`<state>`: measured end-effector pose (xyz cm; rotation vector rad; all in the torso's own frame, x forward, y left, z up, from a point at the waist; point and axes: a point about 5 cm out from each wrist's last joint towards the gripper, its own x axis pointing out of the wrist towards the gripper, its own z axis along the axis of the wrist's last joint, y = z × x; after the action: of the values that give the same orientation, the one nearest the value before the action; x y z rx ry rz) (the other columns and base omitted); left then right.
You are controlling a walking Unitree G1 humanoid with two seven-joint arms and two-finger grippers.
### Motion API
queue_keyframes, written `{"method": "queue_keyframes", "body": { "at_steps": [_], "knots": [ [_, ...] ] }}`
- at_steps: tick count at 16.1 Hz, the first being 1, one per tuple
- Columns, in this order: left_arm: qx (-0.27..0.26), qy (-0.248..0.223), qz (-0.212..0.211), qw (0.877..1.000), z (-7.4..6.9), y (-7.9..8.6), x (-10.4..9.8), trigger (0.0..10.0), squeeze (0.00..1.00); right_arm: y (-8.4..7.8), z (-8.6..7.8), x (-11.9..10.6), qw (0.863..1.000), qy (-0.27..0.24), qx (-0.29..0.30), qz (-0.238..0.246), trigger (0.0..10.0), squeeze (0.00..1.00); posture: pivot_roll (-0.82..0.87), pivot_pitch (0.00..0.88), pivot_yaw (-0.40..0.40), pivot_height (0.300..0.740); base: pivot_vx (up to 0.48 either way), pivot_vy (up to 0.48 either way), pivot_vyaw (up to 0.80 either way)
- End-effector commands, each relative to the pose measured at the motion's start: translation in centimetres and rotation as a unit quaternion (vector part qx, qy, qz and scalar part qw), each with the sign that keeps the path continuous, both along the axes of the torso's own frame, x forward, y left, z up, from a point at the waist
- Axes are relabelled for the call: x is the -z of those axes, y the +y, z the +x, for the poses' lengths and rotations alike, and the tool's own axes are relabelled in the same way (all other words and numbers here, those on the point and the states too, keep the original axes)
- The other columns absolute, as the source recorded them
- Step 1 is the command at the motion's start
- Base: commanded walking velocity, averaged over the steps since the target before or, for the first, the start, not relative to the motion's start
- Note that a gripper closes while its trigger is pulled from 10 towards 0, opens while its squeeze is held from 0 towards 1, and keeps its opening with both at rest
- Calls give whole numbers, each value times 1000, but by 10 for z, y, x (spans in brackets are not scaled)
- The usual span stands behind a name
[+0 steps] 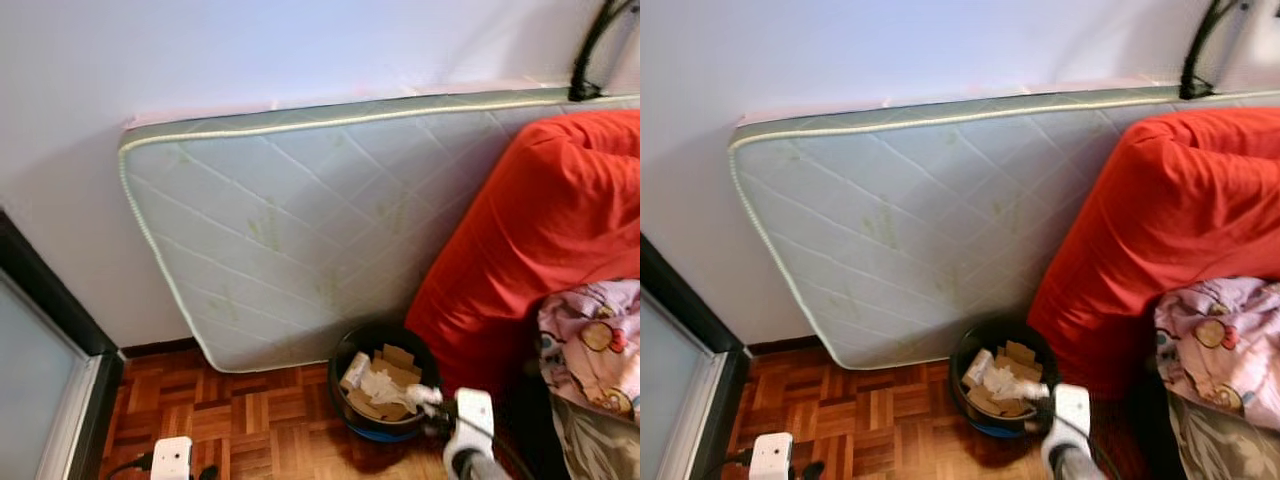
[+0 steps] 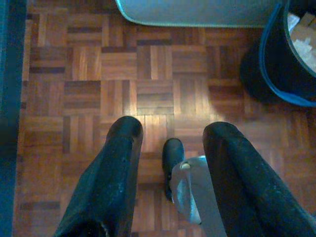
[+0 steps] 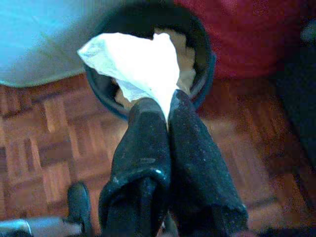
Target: Clean up the room
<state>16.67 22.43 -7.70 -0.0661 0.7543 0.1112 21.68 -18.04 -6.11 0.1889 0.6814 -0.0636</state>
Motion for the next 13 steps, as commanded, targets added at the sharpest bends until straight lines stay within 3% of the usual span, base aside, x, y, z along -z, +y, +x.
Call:
{"method": "queue_keyframes", "body": {
  "at_steps": [1, 6, 7, 8, 9, 10, 11, 12, 13],
  "knots": [
    [-3, -12, 1, 1000, 0, 0, -1, 10000, 0, -6, 3, -3, 1000, -15, 8, 1, 10000, 0, 29, 0, -13, 740, 0, 0, 0],
    [28, -37, 19, 999, 2, -2, -5, 10000, 0, -3, 8, -10, 999, -53, 2, 7, 10000, 0, 17, 0, -7, 740, 0, 0, 0],
    [50, -124, 28, 991, 34, -13, -25, 10000, 0, -2, 9, -11, 998, -63, 2, 9, 10000, 0, 16, 0, -7, 740, 0, 0, 0],
    [77, -257, 37, 963, 78, -32, -66, 10000, 0, -1, 9, -12, 997, -71, 1, 9, 10000, 0, 16, 0, -7, 740, 0, 0, 0],
    [146, -334, 185, 913, 92, -36, -96, 10000, 0, -1, 9, -13, 997, -77, 0, 9, 10000, 0, 17, 0, -10, 740, 0, 0, 0],
    [172, -351, 233, 891, 88, -43, -96, 10000, 0, 0, 9, -14, 997, -83, -2, 10, 10000, 0, 16, 0, -11, 740, 0, 0, 0],
    [175, -354, 215, 893, 82, -59, -91, 10000, 0, 0, 9, -15, 996, -90, -4, 10, 10000, 0, 14, 0, -11, 740, 0, 0, 0],
    [137, -322, 119, 929, 80, -68, -82, 10000, 0, -1, 10, -16, 995, -96, -3, 10, 10000, 0, 15, 0, -12, 740, 0, 0, 0],
    [96, -311, 27, 945, 83, -62, -82, 10000, 0, -2, 10, -17, 995, -101, -1, 10, 10000, 0, 17, 0, -13, 740, 0, 0, 0]
  ]
}}
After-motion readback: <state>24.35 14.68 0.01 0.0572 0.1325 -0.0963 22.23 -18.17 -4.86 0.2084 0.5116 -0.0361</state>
